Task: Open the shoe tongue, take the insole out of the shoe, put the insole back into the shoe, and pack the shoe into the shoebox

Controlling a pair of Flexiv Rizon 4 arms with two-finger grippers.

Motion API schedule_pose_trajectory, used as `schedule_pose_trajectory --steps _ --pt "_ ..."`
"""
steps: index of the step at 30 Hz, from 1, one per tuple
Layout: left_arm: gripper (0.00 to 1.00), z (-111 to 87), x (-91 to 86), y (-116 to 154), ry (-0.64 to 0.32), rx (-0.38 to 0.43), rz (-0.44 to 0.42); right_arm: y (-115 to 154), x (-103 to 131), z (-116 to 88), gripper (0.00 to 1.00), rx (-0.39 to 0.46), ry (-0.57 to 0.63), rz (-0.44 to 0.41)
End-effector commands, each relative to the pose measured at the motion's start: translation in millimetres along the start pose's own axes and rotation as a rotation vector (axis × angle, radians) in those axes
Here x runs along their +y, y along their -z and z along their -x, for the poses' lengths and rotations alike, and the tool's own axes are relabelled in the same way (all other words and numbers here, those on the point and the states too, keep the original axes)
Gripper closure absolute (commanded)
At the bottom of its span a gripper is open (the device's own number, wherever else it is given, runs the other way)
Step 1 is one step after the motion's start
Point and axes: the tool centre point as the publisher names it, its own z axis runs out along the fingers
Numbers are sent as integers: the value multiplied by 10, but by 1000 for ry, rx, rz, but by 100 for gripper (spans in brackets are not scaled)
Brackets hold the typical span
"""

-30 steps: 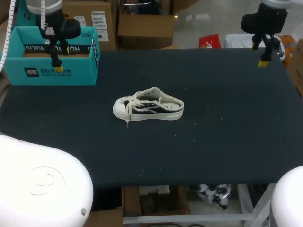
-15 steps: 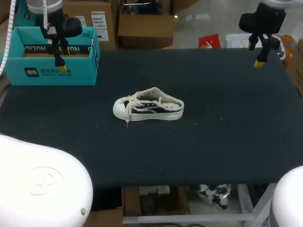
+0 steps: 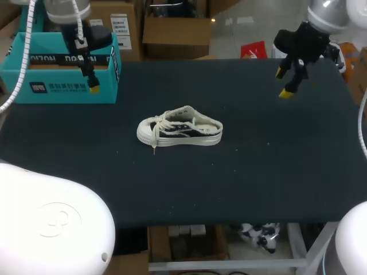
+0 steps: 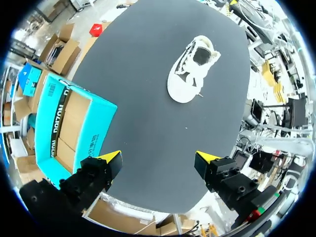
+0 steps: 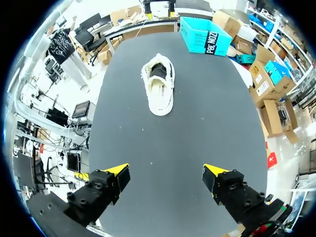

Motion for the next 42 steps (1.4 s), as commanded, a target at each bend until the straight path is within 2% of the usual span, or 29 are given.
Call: schedule_pose_trajectory --steps 1,3,4,6,7,8,24,28,30,32,36,38,42 --pt "0 -61 -34 9 209 -14 -29 -346 22 -109 0 -79 -24 76" --pt "0 -86 -47 16 298 1 -70 -447 88 -131 0 -73 -41 106" --pt "0 -100 -57 16 342 -21 -69 -496 131 -141 0 -67 -57 118" --pt "0 -149 -73 -2 366 -31 -69 -577 216 -160 0 -56 -85 151" --pt "0 -149 -73 -2 366 -31 -69 -608 270 -177 0 -39 -89 196" --pt "0 -149 -73 -2 366 -31 -69 -647 315 -185 0 -24 -86 171" --pt "0 -149 -73 -2 366 -31 -69 -647 315 -185 0 -24 -86 171" --pt "0 -435 -325 -140 560 -28 -60 -814 377 -148 0 -53 -94 220" --pt "0 -519 -436 -162 675 5 -59 -942 410 -161 0 -52 -82 248" --pt "0 -597 -510 -189 765 -6 -64 -1059 445 -171 0 -51 -78 271" --pt "0 -728 -639 -220 897 13 -76 -1259 516 -208 0 -55 -58 327" --pt "0 -767 -696 -216 955 52 -82 -1342 539 -219 0 -60 -52 371" --pt "0 -821 -840 -263 1056 28 -90 -1511 590 -228 0 -60 -57 422"
